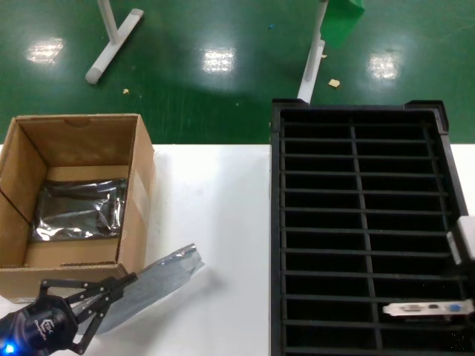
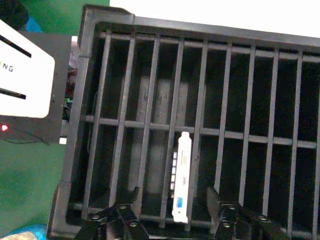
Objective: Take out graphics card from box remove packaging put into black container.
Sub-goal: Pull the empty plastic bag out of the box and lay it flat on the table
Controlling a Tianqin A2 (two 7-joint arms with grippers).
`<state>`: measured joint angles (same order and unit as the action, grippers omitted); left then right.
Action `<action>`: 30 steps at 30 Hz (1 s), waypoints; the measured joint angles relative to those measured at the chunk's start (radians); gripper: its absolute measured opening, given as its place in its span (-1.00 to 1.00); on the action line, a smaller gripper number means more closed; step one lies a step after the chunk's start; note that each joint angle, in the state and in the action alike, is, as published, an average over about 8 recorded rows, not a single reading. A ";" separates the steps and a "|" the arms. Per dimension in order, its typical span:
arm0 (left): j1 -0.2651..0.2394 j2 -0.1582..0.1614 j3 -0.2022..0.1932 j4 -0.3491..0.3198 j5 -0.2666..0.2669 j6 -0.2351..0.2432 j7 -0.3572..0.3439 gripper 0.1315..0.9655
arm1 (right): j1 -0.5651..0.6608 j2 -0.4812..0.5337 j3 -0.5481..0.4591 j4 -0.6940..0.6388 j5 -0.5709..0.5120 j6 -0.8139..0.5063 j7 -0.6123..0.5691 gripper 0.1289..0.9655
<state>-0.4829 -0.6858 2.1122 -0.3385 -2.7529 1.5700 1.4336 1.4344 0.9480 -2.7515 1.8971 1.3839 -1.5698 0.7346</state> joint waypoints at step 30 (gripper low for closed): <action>0.055 -0.013 -0.045 -0.086 0.000 0.000 -0.024 -0.97 | -0.074 0.094 0.114 -0.001 0.007 0.000 -0.043 0.87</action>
<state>-0.4283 -0.6989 2.0674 -0.4249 -2.7529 1.5700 1.4094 1.3608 1.0423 -2.6372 1.8957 1.3909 -1.5698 0.6919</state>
